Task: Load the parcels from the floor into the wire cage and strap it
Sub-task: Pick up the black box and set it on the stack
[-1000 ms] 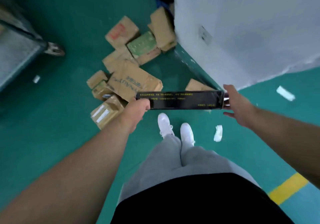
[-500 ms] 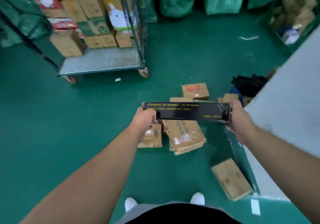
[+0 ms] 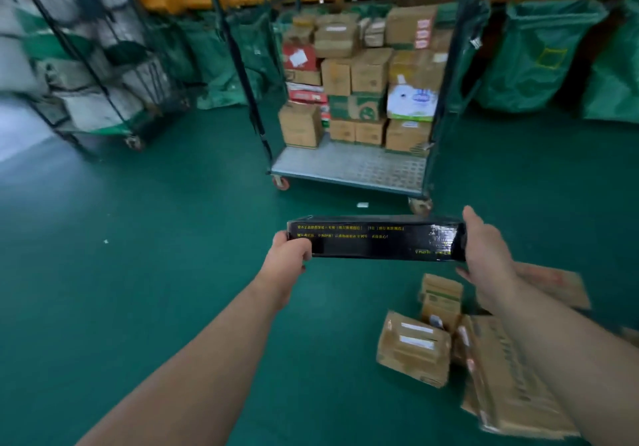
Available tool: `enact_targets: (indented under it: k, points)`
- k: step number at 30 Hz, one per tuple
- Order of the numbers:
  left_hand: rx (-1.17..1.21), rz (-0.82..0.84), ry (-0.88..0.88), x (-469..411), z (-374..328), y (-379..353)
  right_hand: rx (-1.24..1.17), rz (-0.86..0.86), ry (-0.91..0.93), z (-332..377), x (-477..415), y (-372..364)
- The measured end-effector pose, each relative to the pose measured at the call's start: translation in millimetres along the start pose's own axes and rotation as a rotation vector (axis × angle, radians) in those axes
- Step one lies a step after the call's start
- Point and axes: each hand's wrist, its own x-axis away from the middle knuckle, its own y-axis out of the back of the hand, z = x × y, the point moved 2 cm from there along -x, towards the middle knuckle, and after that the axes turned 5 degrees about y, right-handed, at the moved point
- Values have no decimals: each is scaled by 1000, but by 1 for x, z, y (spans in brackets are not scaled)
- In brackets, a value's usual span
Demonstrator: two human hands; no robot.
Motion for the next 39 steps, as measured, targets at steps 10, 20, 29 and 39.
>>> enact_targets:
  k: [10,20,29,39]
  points:
    - [264,-167,20,-156,-75,58,-186,49,-45,66,-66,-134]
    - [263,-170,146,-308,-149,94,-200,182,-58,121,-210,-275]
    - [273,-199,164,-459,-210,153,-201,218,-69,180,-310,-416]
    - [224,-6,158,-643,-318,168,-190,43,-56,253,-401,-503]
